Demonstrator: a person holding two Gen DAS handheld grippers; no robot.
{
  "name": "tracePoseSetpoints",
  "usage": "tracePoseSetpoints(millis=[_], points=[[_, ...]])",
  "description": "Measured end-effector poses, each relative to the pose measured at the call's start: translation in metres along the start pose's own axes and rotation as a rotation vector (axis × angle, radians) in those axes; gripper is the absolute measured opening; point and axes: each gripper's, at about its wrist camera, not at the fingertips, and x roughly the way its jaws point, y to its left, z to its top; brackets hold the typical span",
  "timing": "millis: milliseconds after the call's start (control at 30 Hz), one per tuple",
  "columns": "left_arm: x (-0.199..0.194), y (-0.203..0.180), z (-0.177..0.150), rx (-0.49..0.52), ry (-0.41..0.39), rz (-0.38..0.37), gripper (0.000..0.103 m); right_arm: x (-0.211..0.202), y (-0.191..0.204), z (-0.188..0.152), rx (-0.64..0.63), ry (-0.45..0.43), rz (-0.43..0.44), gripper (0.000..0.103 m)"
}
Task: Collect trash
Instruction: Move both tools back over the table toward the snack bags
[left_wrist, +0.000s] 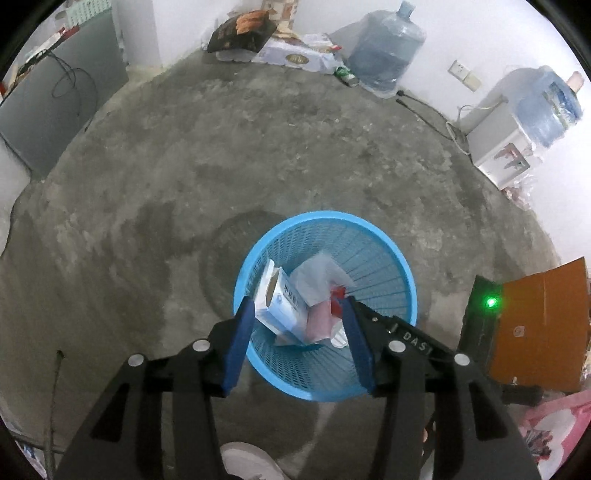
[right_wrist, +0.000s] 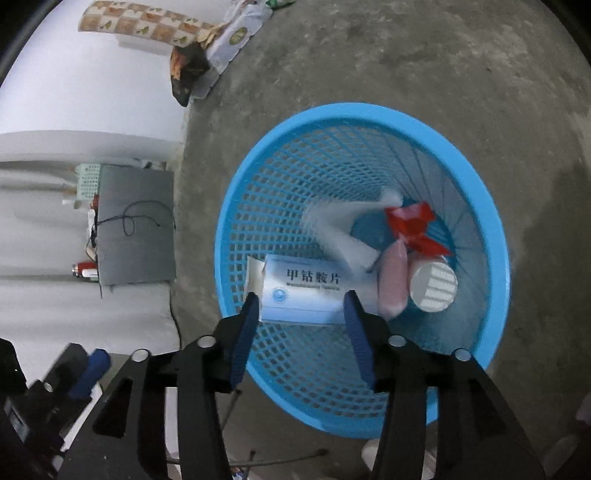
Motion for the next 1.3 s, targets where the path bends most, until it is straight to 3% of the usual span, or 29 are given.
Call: tracePoseSetpoints(millis=[233, 400, 567, 733, 933, 1300], points=[[-0.049, 0.003, -0.004, 0.025, -0.056, 0.030, 0.052, -0.037, -0.015, -0.023, 0.041, -0.050, 0.042, 0.057], [-0.107, 0.011, -0.014, 0.003, -0.107, 0.011, 0.054, -0.070, -0.006, -0.047, -0.003, -0.117, 0.064, 0.058], [-0.187, 0.021, -0.046, 0.019, -0.208, 0.005, 0.062, -0.109, 0.018, -0.072, -0.081, -0.156, 0.063, 0.064], [-0.265, 0.038, -0.103, -0.005, -0.313, 0.033, 0.069, -0.135, 0.062, -0.094, -0.208, -0.148, 0.084, 0.071], [-0.339, 0.067, -0.185, -0.110, -0.426, 0.026, 0.076, -0.158, 0.119, -0.128, -0.386, -0.091, 0.169, 0.078], [-0.420, 0.139, -0.330, -0.349, -0.603, 0.205, 0.080, -0.158, 0.191, -0.219, -0.674, 0.102, 0.245, 0.080]])
